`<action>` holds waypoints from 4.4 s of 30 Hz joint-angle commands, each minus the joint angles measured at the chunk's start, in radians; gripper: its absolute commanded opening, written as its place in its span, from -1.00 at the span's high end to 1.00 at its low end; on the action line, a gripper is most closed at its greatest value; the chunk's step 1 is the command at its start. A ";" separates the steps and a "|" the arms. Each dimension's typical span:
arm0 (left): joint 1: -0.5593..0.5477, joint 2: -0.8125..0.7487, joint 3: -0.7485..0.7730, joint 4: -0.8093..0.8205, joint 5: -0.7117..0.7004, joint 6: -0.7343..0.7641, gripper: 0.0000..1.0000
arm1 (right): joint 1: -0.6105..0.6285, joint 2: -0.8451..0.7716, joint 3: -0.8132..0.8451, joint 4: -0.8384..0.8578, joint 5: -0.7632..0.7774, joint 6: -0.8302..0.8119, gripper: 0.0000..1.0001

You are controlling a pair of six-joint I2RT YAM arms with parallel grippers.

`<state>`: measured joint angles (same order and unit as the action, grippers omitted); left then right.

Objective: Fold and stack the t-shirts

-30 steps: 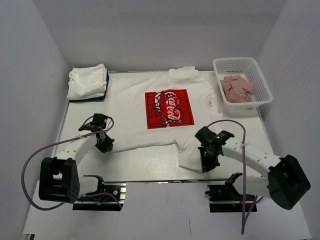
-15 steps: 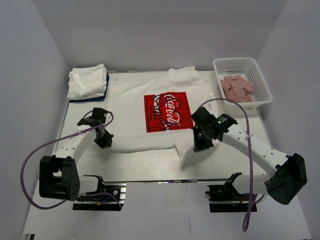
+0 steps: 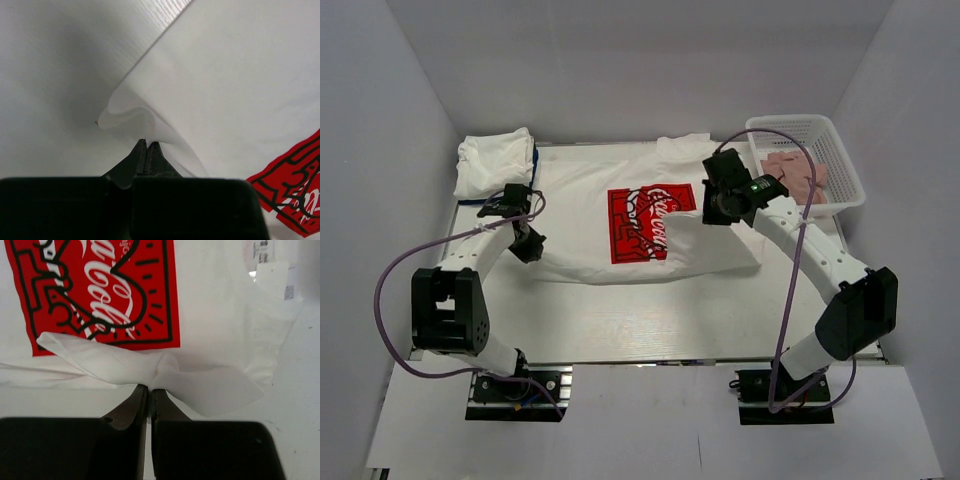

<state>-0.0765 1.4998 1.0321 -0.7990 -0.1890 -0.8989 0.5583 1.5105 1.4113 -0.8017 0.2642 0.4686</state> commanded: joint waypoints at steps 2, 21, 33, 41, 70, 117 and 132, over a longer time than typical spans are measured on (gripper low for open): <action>0.035 0.013 0.057 0.033 -0.036 -0.006 1.00 | -0.056 0.034 0.072 0.082 0.038 -0.053 1.00; 0.057 0.254 0.272 0.138 -0.044 0.026 1.00 | -0.150 0.234 0.202 0.343 0.066 -0.332 1.00; 0.066 0.284 0.301 0.156 -0.079 0.017 1.00 | -0.195 0.390 0.325 0.337 -0.026 -0.377 1.00; 0.066 0.376 0.379 0.182 -0.102 0.017 1.00 | -0.227 0.510 0.391 0.337 0.003 -0.308 1.00; 0.006 0.373 0.301 0.216 0.275 0.199 -1.00 | -0.265 0.168 -0.262 0.490 -0.398 -0.050 -0.81; 0.020 -0.119 0.085 -0.043 0.048 0.196 -1.00 | -0.064 0.247 0.070 0.156 -0.290 -0.186 -0.81; 0.020 -0.024 0.066 -0.012 0.028 0.236 -1.00 | -0.035 0.652 0.403 0.064 -0.129 -0.042 -0.81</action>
<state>-0.0608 1.4914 1.0966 -0.8326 -0.1490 -0.6792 0.5175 2.1498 1.7878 -0.6868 0.0776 0.3767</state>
